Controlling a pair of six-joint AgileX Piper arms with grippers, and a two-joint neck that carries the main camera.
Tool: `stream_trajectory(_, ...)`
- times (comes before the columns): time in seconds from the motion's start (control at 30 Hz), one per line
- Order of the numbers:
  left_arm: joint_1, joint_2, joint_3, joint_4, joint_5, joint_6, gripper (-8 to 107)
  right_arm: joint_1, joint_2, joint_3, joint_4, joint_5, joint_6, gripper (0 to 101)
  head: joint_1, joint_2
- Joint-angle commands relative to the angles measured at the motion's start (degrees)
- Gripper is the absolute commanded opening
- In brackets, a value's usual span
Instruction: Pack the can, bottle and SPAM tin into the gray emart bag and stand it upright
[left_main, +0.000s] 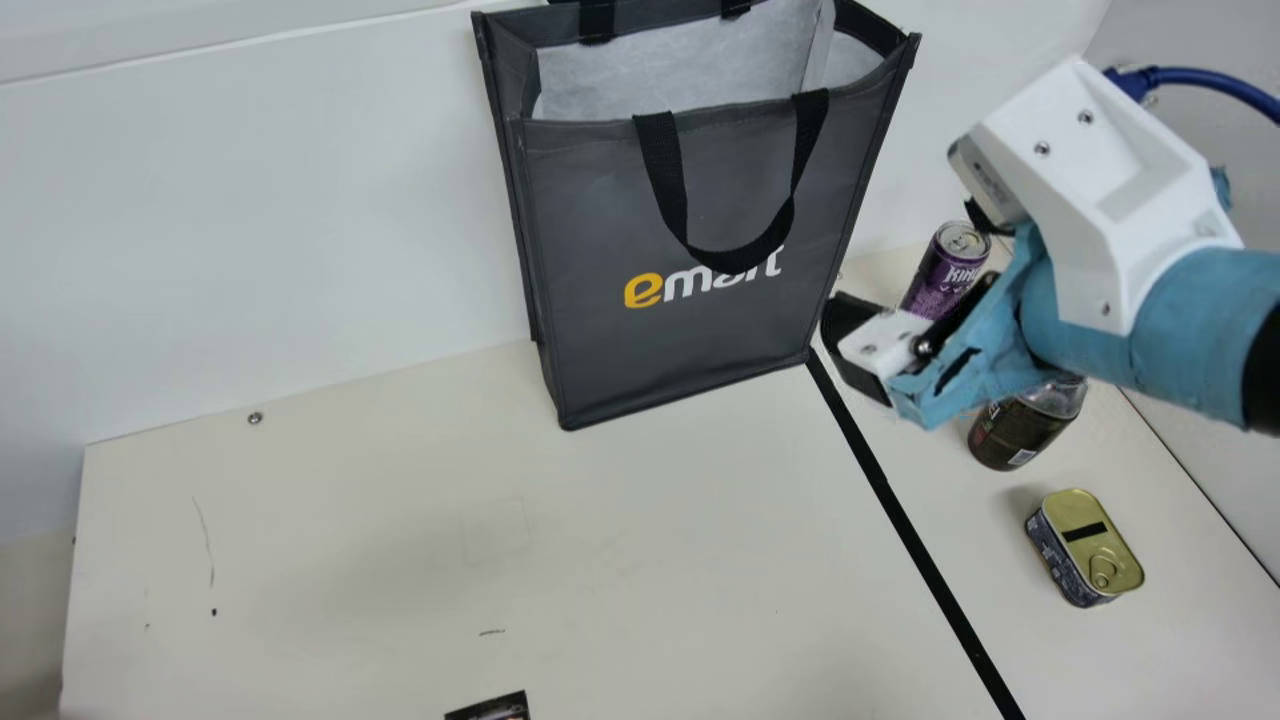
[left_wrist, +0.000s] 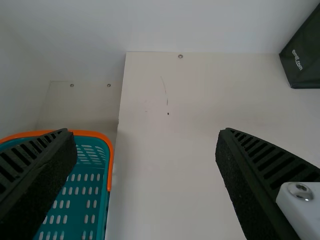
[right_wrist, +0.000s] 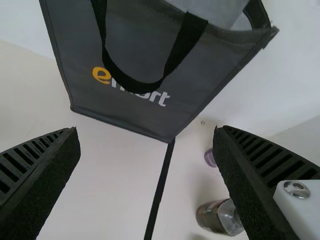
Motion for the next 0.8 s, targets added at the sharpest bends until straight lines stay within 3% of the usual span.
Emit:
stream_trajectory(0.0, 0.0, 0.0, 0.0, 0.0, 0.0, 0.0, 90, -0.03, 1.38, -1.82, 0.24, -0.06, -1.64, 95, -1.21, -0.14)
stream_trajectory(0.77, 0.0, 0.0, 0.0, 0.0, 0.0, 0.0, 90, 0.52, 15.23, -17.69, 3.71, -0.06, -14.12, 95, -1.21, -0.14)
